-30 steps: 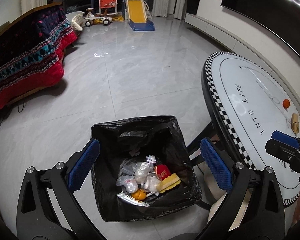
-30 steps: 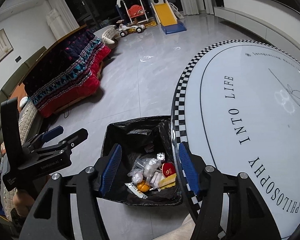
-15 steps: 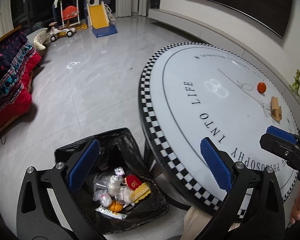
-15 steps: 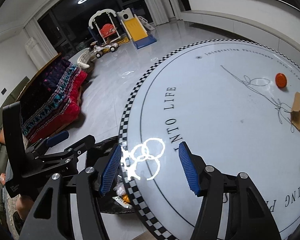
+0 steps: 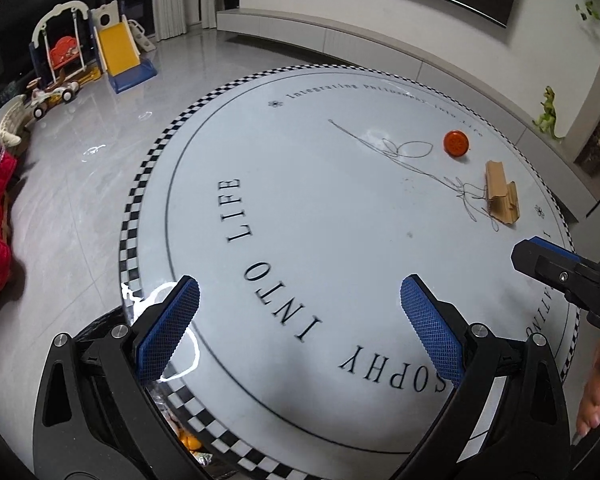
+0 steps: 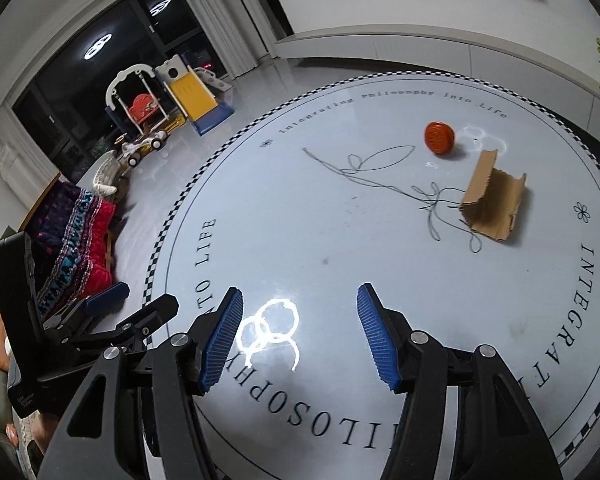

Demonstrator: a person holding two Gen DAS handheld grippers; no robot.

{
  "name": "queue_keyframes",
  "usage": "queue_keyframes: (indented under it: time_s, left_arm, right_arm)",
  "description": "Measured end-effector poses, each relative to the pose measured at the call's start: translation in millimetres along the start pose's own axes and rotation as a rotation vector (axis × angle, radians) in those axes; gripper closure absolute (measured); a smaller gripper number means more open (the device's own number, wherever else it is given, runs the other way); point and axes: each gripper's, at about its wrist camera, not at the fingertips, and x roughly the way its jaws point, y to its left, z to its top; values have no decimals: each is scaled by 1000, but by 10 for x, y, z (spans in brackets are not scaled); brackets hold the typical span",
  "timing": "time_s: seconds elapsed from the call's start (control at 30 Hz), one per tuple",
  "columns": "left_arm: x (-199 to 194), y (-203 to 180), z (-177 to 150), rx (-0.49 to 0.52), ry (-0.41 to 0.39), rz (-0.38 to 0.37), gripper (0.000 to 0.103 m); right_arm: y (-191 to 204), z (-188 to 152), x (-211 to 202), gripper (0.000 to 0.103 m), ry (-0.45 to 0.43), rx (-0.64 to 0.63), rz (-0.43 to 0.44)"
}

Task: Collect trash
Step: 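Move both tools back over the table toward the orange disc and cardboard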

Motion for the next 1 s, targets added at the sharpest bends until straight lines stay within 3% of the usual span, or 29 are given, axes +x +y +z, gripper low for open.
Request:
queue_keyframes:
  time_s: [0.4,1.0]
  left_arm:
    - [497,-598,332,63,44,-84,6]
    - [1126,-937,763,78,102,-122,6]
  right_arm:
    - [-762,200,74,42,-15,120,-77]
    - [-1358,603,532,42,10,186,-135]
